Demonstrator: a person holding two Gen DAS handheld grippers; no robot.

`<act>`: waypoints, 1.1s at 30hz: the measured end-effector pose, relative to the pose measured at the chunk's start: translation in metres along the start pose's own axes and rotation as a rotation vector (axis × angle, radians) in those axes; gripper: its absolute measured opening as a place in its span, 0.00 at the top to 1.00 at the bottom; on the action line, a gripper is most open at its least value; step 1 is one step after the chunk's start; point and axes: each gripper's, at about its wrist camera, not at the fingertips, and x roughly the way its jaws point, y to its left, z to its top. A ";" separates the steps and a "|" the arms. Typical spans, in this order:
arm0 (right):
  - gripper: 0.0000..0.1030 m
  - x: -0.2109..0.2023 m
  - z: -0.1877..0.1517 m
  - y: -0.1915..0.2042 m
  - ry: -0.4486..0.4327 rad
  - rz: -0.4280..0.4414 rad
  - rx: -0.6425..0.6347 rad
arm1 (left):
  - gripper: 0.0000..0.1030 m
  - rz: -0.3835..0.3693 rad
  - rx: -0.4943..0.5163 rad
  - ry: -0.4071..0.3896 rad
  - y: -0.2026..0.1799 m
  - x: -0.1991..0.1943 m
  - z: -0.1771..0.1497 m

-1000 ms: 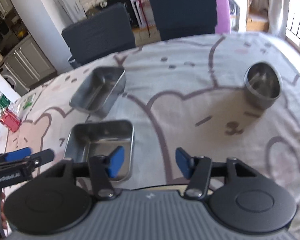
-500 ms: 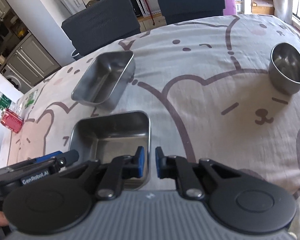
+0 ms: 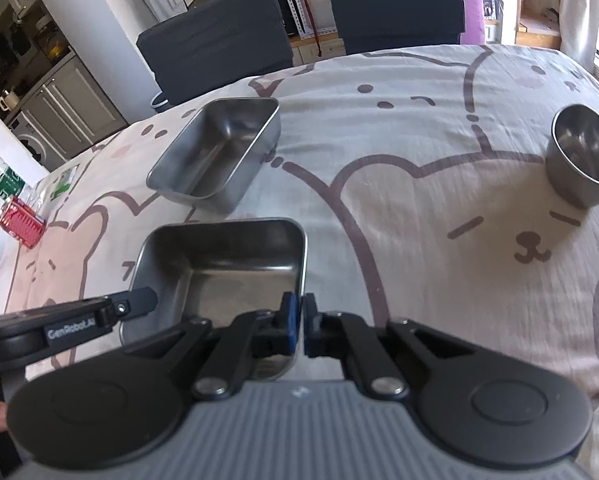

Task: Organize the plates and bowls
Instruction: 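Lift the larger steel tray with both grippers and carry it beside the plate stack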

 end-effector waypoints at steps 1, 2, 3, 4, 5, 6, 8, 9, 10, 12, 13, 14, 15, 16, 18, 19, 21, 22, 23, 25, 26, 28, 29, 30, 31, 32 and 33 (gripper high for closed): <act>0.96 -0.002 0.001 0.000 -0.006 0.008 0.001 | 0.98 0.001 -0.002 -0.012 0.001 -0.005 0.001; 0.96 -0.005 0.001 0.001 -0.017 0.018 0.003 | 0.97 -0.001 -0.006 -0.022 0.002 -0.010 0.001; 0.96 -0.009 0.002 0.003 -0.027 0.028 0.003 | 0.97 -0.004 -0.011 -0.030 0.004 -0.016 0.001; 0.96 -0.014 0.002 0.005 -0.038 0.037 0.003 | 0.97 -0.004 -0.016 -0.038 0.006 -0.022 0.001; 0.96 -0.019 0.001 0.007 -0.046 0.049 0.003 | 0.97 -0.003 -0.020 -0.046 0.008 -0.030 0.000; 0.96 -0.022 0.001 0.008 -0.050 0.060 0.002 | 0.97 -0.001 -0.023 -0.052 0.010 -0.036 -0.001; 0.96 -0.031 -0.001 0.013 -0.060 0.088 -0.003 | 0.97 0.006 -0.037 -0.058 0.016 -0.052 -0.004; 0.96 -0.035 -0.003 0.017 -0.064 0.101 -0.010 | 0.97 0.010 -0.050 -0.059 0.019 -0.059 -0.005; 0.96 -0.040 -0.005 0.021 -0.069 0.115 -0.017 | 0.97 0.014 -0.062 -0.064 0.023 -0.067 -0.007; 0.96 -0.048 -0.010 0.030 -0.075 0.139 -0.031 | 0.97 0.026 -0.059 -0.079 0.029 -0.084 -0.012; 0.96 -0.051 -0.013 0.035 -0.076 0.148 -0.041 | 0.97 0.030 -0.057 -0.086 0.032 -0.091 -0.015; 0.96 -0.055 -0.016 0.040 -0.078 0.159 -0.053 | 0.97 0.034 -0.059 -0.092 0.037 -0.099 -0.019; 0.96 -0.058 -0.019 0.045 -0.077 0.166 -0.063 | 0.97 0.038 -0.063 -0.098 0.041 -0.106 -0.022; 0.96 -0.060 -0.022 0.051 -0.074 0.174 -0.070 | 0.97 0.042 -0.067 -0.101 0.045 -0.112 -0.025; 0.96 -0.063 -0.028 0.060 -0.067 0.196 -0.079 | 0.97 0.056 -0.078 -0.103 0.055 -0.124 -0.033; 0.96 -0.064 -0.031 0.065 -0.060 0.209 -0.086 | 0.97 0.059 -0.083 -0.103 0.060 -0.129 -0.036; 0.96 -0.064 -0.037 0.075 -0.048 0.230 -0.094 | 0.97 0.069 -0.096 -0.103 0.071 -0.137 -0.042; 0.96 -0.065 -0.039 0.080 -0.042 0.239 -0.099 | 0.97 0.073 -0.101 -0.103 0.076 -0.141 -0.045; 0.96 -0.065 -0.042 0.085 -0.038 0.246 -0.106 | 0.97 0.076 -0.105 -0.103 0.081 -0.144 -0.047; 0.96 -0.064 -0.048 0.096 -0.032 0.255 -0.119 | 0.97 0.087 -0.111 -0.101 0.091 -0.150 -0.052; 0.96 -0.064 -0.051 0.101 -0.027 0.260 -0.123 | 0.97 0.091 -0.112 -0.099 0.095 -0.152 -0.055; 0.95 -0.062 -0.056 0.111 -0.016 0.263 -0.132 | 0.97 0.100 -0.115 -0.089 0.103 -0.154 -0.060; 0.95 -0.060 -0.059 0.115 -0.006 0.263 -0.140 | 0.97 0.104 -0.115 -0.080 0.106 -0.154 -0.063; 0.95 -0.057 -0.062 0.119 0.008 0.263 -0.146 | 0.97 0.108 -0.113 -0.068 0.110 -0.154 -0.066; 0.95 -0.054 -0.065 0.122 0.024 0.261 -0.150 | 0.96 0.112 -0.109 -0.057 0.112 -0.154 -0.069; 0.95 -0.050 -0.067 0.124 0.040 0.257 -0.153 | 0.96 0.116 -0.104 -0.049 0.115 -0.153 -0.071; 0.95 -0.046 -0.068 0.127 0.055 0.253 -0.161 | 0.96 0.119 -0.099 -0.039 0.117 -0.152 -0.074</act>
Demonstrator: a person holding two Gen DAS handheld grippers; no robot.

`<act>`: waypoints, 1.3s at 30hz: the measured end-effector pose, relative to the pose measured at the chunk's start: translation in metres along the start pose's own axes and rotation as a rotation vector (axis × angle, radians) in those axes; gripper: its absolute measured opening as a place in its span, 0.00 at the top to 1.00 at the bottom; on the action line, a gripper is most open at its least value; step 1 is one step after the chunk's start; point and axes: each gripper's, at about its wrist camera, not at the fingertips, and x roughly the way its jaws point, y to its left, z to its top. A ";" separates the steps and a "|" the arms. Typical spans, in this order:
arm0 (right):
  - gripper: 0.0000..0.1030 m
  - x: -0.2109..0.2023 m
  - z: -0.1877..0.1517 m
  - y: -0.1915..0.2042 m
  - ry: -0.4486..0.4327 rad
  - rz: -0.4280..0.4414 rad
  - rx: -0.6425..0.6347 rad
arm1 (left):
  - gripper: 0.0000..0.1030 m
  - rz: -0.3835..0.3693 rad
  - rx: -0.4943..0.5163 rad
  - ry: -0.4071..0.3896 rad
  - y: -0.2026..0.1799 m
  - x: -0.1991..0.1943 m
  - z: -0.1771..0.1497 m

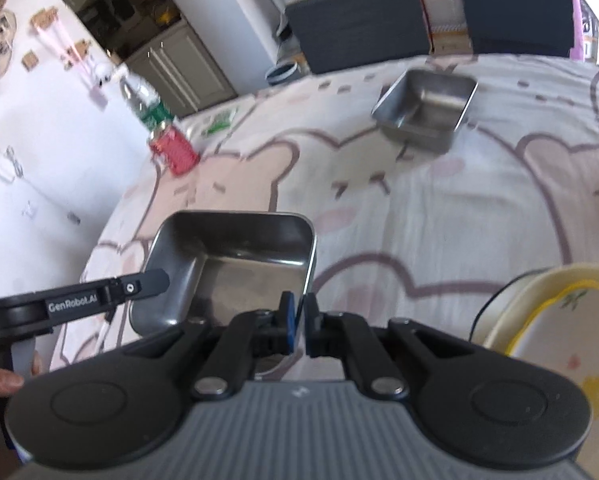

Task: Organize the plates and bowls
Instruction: 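Lift the larger steel tray with both grippers and carry it beside the plate stack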

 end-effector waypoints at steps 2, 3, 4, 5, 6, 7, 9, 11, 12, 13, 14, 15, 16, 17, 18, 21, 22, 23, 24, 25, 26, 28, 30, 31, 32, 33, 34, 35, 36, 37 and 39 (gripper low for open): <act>0.94 0.008 -0.003 0.005 0.028 -0.007 -0.015 | 0.97 0.005 0.009 0.026 0.005 0.003 -0.005; 0.94 0.012 -0.004 0.008 0.043 -0.013 -0.024 | 0.97 0.010 0.016 0.044 0.006 0.006 -0.009; 0.94 0.014 -0.008 0.010 0.058 -0.018 -0.033 | 0.97 0.016 0.027 0.060 0.007 0.010 -0.012; 0.94 0.018 -0.009 0.012 0.072 -0.023 -0.048 | 0.97 0.021 0.041 0.079 0.008 0.013 -0.015; 0.94 0.017 -0.013 0.016 0.081 -0.028 -0.066 | 0.97 0.023 0.050 0.098 0.009 0.017 -0.018; 0.94 0.018 -0.015 0.017 0.089 -0.032 -0.081 | 0.97 0.017 0.051 0.111 0.011 0.019 -0.021; 0.94 0.024 -0.020 0.020 0.116 -0.045 -0.102 | 0.97 0.010 0.056 0.128 0.014 0.021 -0.025; 0.94 0.028 -0.022 0.021 0.135 -0.047 -0.114 | 0.97 0.005 0.060 0.139 0.015 0.023 -0.029; 0.94 0.027 -0.027 0.020 0.139 -0.049 -0.119 | 0.97 0.006 0.062 0.143 0.016 0.023 -0.030; 0.94 0.027 -0.027 0.021 0.142 -0.050 -0.122 | 0.97 0.006 0.063 0.145 0.016 0.023 -0.030; 0.94 0.027 -0.029 0.020 0.143 -0.051 -0.124 | 0.97 0.007 0.065 0.146 0.016 0.024 -0.031; 0.94 0.027 -0.029 0.021 0.144 -0.052 -0.124 | 0.97 0.009 0.066 0.148 0.016 0.024 -0.031; 0.94 0.029 -0.030 0.021 0.145 -0.054 -0.125 | 0.97 0.010 0.067 0.153 0.016 0.025 -0.032; 0.94 0.030 -0.031 0.021 0.148 -0.057 -0.126 | 0.97 0.011 0.069 0.158 0.015 0.026 -0.032; 0.94 0.033 -0.032 0.022 0.151 -0.061 -0.127 | 0.96 0.011 0.075 0.169 0.015 0.027 -0.032; 0.94 0.038 -0.034 0.022 0.160 -0.073 -0.133 | 0.96 0.009 0.080 0.191 0.016 0.030 -0.034; 0.94 0.039 -0.034 0.022 0.164 -0.075 -0.134 | 0.96 0.008 0.082 0.196 0.015 0.031 -0.035; 0.94 0.039 -0.034 0.022 0.168 -0.077 -0.136 | 0.96 0.007 0.085 0.200 0.015 0.031 -0.035; 0.94 0.039 -0.034 0.022 0.169 -0.080 -0.136 | 0.96 0.006 0.087 0.203 0.015 0.032 -0.036; 0.94 0.040 -0.034 0.021 0.167 -0.081 -0.136 | 0.96 0.006 0.088 0.205 0.015 0.032 -0.036; 0.94 0.040 -0.034 0.021 0.167 -0.081 -0.135 | 0.96 0.007 0.090 0.207 0.015 0.033 -0.036; 0.94 0.041 -0.034 0.021 0.172 -0.078 -0.130 | 0.96 0.011 0.094 0.210 0.015 0.035 -0.037; 0.94 0.040 -0.034 0.021 0.179 -0.074 -0.136 | 0.96 0.008 0.097 0.214 0.016 0.036 -0.037; 0.94 0.040 -0.035 0.022 0.180 -0.072 -0.140 | 0.96 0.006 0.095 0.216 0.017 0.037 -0.037; 0.94 0.040 -0.035 0.022 0.183 -0.069 -0.144 | 0.96 0.005 0.093 0.216 0.018 0.037 -0.037; 0.93 0.040 -0.035 0.022 0.184 -0.066 -0.146 | 0.96 0.003 0.093 0.214 0.018 0.037 -0.037; 0.93 0.039 -0.036 0.022 0.188 -0.063 -0.146 | 0.96 0.002 0.093 0.212 0.018 0.037 -0.036; 0.93 0.039 -0.036 0.022 0.191 -0.063 -0.146 | 0.96 0.000 0.092 0.209 0.018 0.037 -0.036; 0.93 0.039 -0.036 0.022 0.195 -0.063 -0.148 | 0.96 0.000 0.093 0.207 0.018 0.037 -0.036; 0.93 0.039 -0.037 0.022 0.199 -0.065 -0.151 | 0.96 0.002 0.094 0.206 0.017 0.037 -0.036; 0.92 0.038 -0.037 0.023 0.205 -0.062 -0.147 | 0.96 0.005 0.096 0.208 0.017 0.038 -0.036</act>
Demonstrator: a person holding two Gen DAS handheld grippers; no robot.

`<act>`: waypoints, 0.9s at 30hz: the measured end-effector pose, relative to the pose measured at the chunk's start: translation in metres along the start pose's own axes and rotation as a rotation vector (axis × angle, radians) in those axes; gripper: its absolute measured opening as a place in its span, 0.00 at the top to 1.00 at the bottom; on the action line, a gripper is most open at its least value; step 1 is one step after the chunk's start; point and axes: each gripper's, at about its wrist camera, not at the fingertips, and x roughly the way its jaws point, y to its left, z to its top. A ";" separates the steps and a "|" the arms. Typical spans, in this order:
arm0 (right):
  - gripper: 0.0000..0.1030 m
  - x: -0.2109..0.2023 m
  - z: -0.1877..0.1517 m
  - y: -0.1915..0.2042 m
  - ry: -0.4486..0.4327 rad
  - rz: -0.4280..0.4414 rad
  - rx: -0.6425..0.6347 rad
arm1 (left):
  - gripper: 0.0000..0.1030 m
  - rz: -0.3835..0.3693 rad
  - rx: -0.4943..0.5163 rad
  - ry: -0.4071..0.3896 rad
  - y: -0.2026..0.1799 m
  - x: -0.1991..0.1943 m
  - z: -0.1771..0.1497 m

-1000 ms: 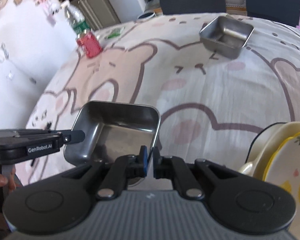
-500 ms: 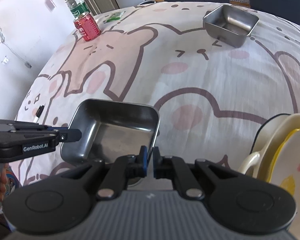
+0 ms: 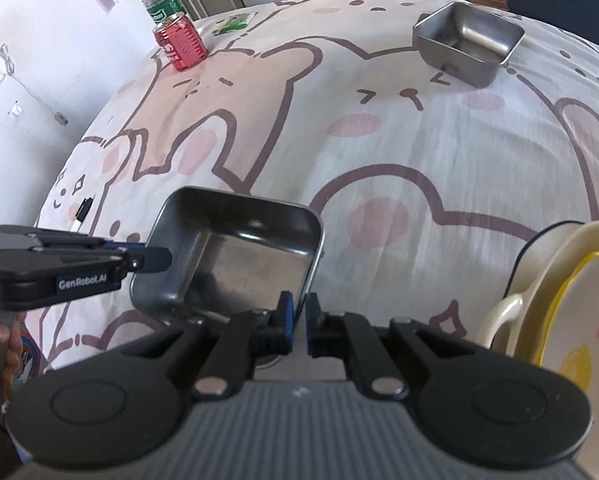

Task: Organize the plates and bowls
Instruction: 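Lift the larger steel tray with both grippers and carry it beside the plate stack, then lower the larger steel tray and open both grippers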

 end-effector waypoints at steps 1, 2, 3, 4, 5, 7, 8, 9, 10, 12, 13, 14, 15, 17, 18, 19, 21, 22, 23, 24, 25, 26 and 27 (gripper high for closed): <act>0.92 0.000 0.000 0.000 0.002 0.004 0.006 | 0.96 0.001 0.001 0.001 0.000 0.001 0.000; 0.92 -0.001 0.000 0.000 0.003 0.007 0.011 | 0.96 0.000 0.001 0.002 0.001 0.001 0.000; 0.91 -0.001 -0.001 0.000 0.004 0.010 0.011 | 0.96 -0.003 0.002 0.003 0.001 0.001 0.000; 0.91 -0.002 -0.001 0.000 0.002 0.013 0.009 | 0.96 -0.006 0.001 0.005 0.002 0.001 0.000; 0.89 -0.002 -0.001 0.000 0.000 0.015 0.007 | 0.96 -0.008 0.000 0.008 0.002 0.001 0.001; 0.88 -0.001 -0.002 -0.001 -0.002 0.013 0.007 | 0.88 0.002 0.001 0.016 0.002 0.002 0.000; 0.85 0.000 -0.002 -0.001 0.004 0.008 0.009 | 0.87 0.009 0.001 0.020 0.003 0.003 0.000; 0.77 0.001 -0.002 -0.002 0.013 0.004 0.014 | 0.81 0.013 0.001 0.023 0.003 0.003 -0.001; 0.73 0.002 -0.002 -0.002 0.022 -0.003 0.020 | 0.73 0.013 0.001 0.024 0.004 0.003 -0.001; 0.61 0.002 -0.002 -0.003 0.030 0.000 0.025 | 0.62 0.015 0.001 0.020 0.006 0.002 -0.002; 0.60 0.001 -0.002 -0.003 0.028 0.003 0.023 | 0.58 0.016 0.001 0.018 0.006 0.001 -0.003; 0.57 0.000 -0.002 -0.003 0.024 0.004 0.019 | 0.57 0.016 0.001 0.017 0.007 0.000 -0.003; 0.54 -0.002 -0.002 -0.003 0.019 0.003 0.013 | 0.54 0.016 -0.001 0.016 0.008 -0.001 -0.004; 0.48 -0.004 -0.003 -0.003 0.012 0.002 0.002 | 0.46 0.017 -0.006 0.011 0.011 -0.003 -0.005; 0.44 -0.006 -0.003 -0.003 0.007 -0.001 -0.003 | 0.38 0.018 -0.009 0.002 0.013 -0.006 -0.005; 0.42 -0.008 -0.003 -0.002 0.000 -0.004 -0.008 | 0.28 0.017 -0.014 -0.009 0.015 -0.009 -0.005; 0.32 -0.014 -0.001 -0.001 -0.028 -0.008 -0.028 | 0.11 0.006 -0.035 -0.048 0.018 -0.017 -0.003; 0.29 -0.019 0.000 -0.001 -0.053 -0.005 -0.034 | 0.02 0.003 -0.046 -0.078 0.020 -0.021 -0.002; 0.22 -0.025 0.001 -0.002 -0.081 -0.003 -0.037 | 0.00 0.000 -0.055 -0.109 0.020 -0.027 0.000; 0.16 -0.030 0.003 -0.004 -0.109 -0.003 -0.035 | 0.00 -0.005 -0.064 -0.138 0.021 -0.032 0.002; 0.14 -0.035 0.005 -0.006 -0.138 -0.005 -0.029 | 0.00 -0.012 -0.072 -0.156 0.020 -0.035 0.005; 0.11 -0.042 0.008 -0.010 -0.172 -0.007 -0.015 | 0.00 -0.019 -0.080 -0.171 0.019 -0.039 0.007; 0.09 -0.047 0.010 -0.014 -0.200 -0.009 0.000 | 0.00 -0.025 -0.086 -0.187 0.017 -0.042 0.011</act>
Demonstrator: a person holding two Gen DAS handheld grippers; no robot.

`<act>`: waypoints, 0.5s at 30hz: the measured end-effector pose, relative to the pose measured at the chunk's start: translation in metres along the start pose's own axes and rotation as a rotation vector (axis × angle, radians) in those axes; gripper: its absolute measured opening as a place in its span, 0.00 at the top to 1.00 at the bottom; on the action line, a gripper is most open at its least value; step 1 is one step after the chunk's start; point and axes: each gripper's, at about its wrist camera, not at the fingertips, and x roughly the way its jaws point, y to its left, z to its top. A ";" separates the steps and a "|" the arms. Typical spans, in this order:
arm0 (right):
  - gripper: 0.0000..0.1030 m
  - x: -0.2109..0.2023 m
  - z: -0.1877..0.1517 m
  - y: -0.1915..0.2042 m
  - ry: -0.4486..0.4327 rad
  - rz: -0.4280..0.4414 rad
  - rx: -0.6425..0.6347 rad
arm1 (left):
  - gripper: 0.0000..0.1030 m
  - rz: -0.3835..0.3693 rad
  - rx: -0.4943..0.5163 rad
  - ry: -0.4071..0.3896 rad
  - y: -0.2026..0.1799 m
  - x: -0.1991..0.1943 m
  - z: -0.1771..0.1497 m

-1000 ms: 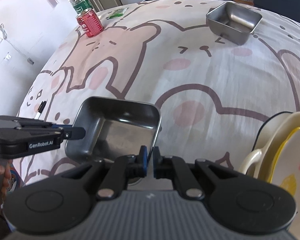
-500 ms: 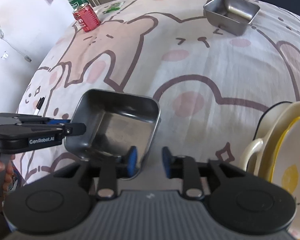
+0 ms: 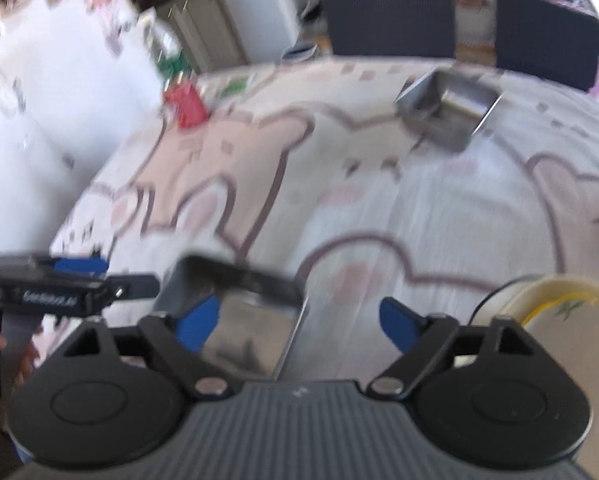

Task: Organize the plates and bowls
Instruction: 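Lower the larger steel tray and open both grippers, then reach both grippers to the smaller steel tray and grip its rim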

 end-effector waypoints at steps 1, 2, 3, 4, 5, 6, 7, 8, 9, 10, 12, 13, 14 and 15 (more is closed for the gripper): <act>0.08 -0.005 0.004 -0.005 -0.030 -0.004 0.018 | 0.00 -0.002 -0.003 -0.014 -0.003 -0.001 0.003; 0.05 -0.009 0.008 -0.011 -0.055 -0.006 0.032 | 0.00 -0.003 -0.005 -0.027 -0.007 -0.002 0.006; 0.00 -0.014 0.012 -0.017 -0.081 -0.012 0.042 | 0.00 -0.006 -0.007 -0.040 -0.013 -0.002 0.010; 0.01 -0.019 0.015 -0.024 -0.108 -0.024 0.048 | 0.00 -0.011 -0.009 -0.050 -0.017 -0.002 0.013; 0.01 -0.023 0.019 -0.030 -0.133 -0.040 0.051 | 0.00 -0.020 -0.012 -0.061 -0.023 -0.002 0.016; 0.01 -0.027 0.023 -0.037 -0.153 -0.064 0.057 | 0.00 -0.034 -0.019 -0.071 -0.029 -0.002 0.020; 0.01 -0.030 0.028 -0.044 -0.169 -0.094 0.067 | 0.00 -0.045 -0.024 -0.076 -0.035 -0.001 0.022; 0.00 -0.034 0.033 -0.052 -0.191 -0.118 0.080 | 0.00 -0.052 -0.031 -0.084 -0.043 0.001 0.026; 0.00 -0.038 0.036 -0.059 -0.209 -0.131 0.092 | 0.00 -0.055 -0.034 -0.091 -0.050 0.002 0.028; 0.00 -0.041 0.039 -0.067 -0.223 -0.142 0.103 | 0.00 -0.060 -0.036 -0.096 -0.058 0.004 0.031; 0.00 -0.048 0.046 -0.083 -0.255 -0.173 0.110 | 0.00 -0.072 -0.040 -0.097 -0.074 0.009 0.035; 0.00 -0.051 0.050 -0.091 -0.269 -0.191 0.108 | 0.00 -0.081 -0.044 -0.095 -0.082 0.013 0.037; 0.00 -0.054 0.053 -0.099 -0.282 -0.203 0.105 | 0.00 -0.088 -0.046 -0.097 -0.089 0.016 0.039; 0.00 -0.055 0.057 -0.107 -0.291 -0.209 0.105 | 0.00 -0.100 -0.045 -0.103 -0.097 0.019 0.040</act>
